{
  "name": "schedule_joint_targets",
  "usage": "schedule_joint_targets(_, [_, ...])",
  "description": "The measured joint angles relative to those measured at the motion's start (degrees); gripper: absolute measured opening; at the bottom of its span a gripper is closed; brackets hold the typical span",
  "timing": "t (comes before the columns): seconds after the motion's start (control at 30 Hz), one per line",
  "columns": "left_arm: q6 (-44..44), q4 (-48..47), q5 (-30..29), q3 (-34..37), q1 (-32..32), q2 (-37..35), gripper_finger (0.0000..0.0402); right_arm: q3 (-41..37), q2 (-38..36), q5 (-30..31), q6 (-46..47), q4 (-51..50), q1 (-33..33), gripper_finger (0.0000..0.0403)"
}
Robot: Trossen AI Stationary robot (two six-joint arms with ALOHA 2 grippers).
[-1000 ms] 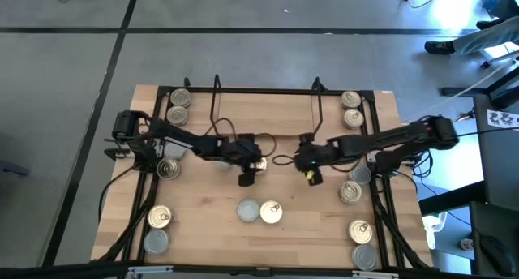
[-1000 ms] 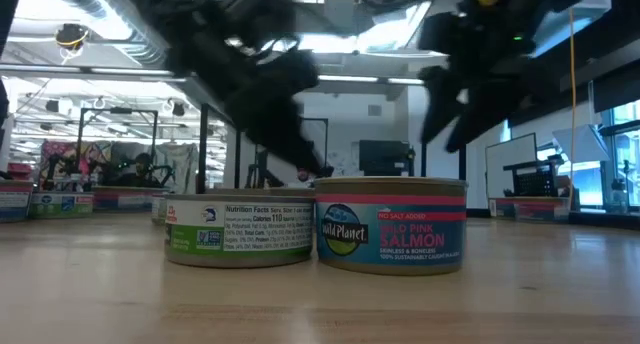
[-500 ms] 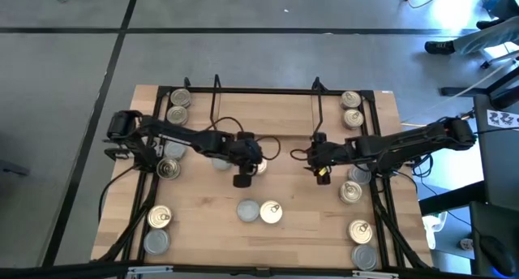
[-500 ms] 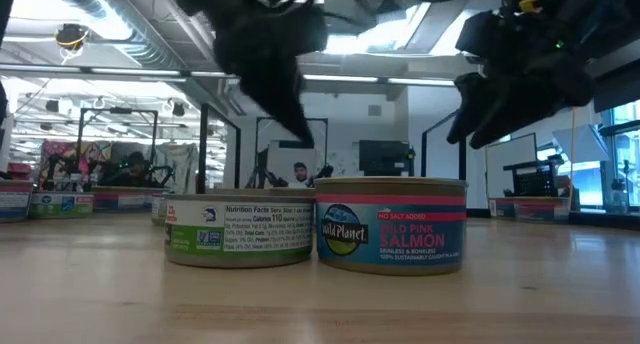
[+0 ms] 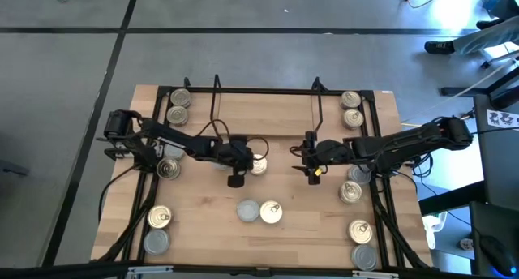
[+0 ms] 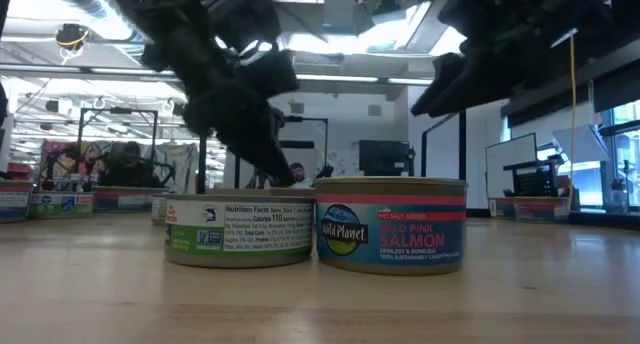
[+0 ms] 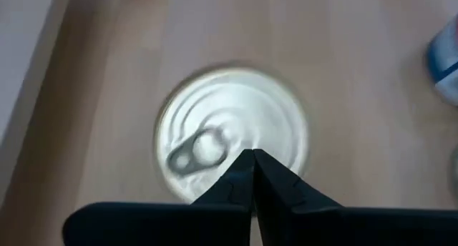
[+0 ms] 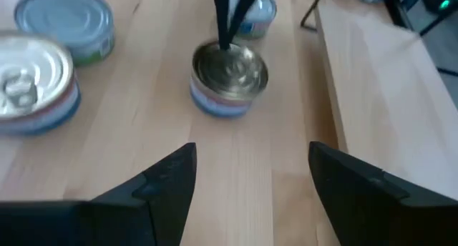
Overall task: Stack canned seafood by type on shelf
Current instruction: Put the blue pink tuna can on the shelf
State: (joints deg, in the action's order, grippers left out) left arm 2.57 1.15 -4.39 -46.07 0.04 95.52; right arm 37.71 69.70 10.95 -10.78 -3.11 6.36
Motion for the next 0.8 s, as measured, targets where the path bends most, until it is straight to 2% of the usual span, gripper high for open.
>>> schedule_joint_targets(0.27, [-0.76,18.04,2.11,10.28,1.73,-0.23,0.0002,0.09,8.96,-0.60,-1.79,10.53,-0.01,0.0266])
schedule_joint_targets(0.53, [-2.42,34.91,3.09,19.93,3.38,-0.12,0.0002,0.09,19.41,-1.52,-12.63,23.62,0.01,0.0266])
schedule_joint_targets(0.67, [-3.32,39.28,2.89,22.43,3.53,-0.06,0.0002,1.14,24.67,-1.48,-19.13,28.61,0.01,0.0266])
schedule_joint_targets(0.8, [-3.52,39.19,2.86,22.50,3.52,-0.01,0.0001,4.07,29.38,-1.00,-25.49,30.02,0.01,0.0266])
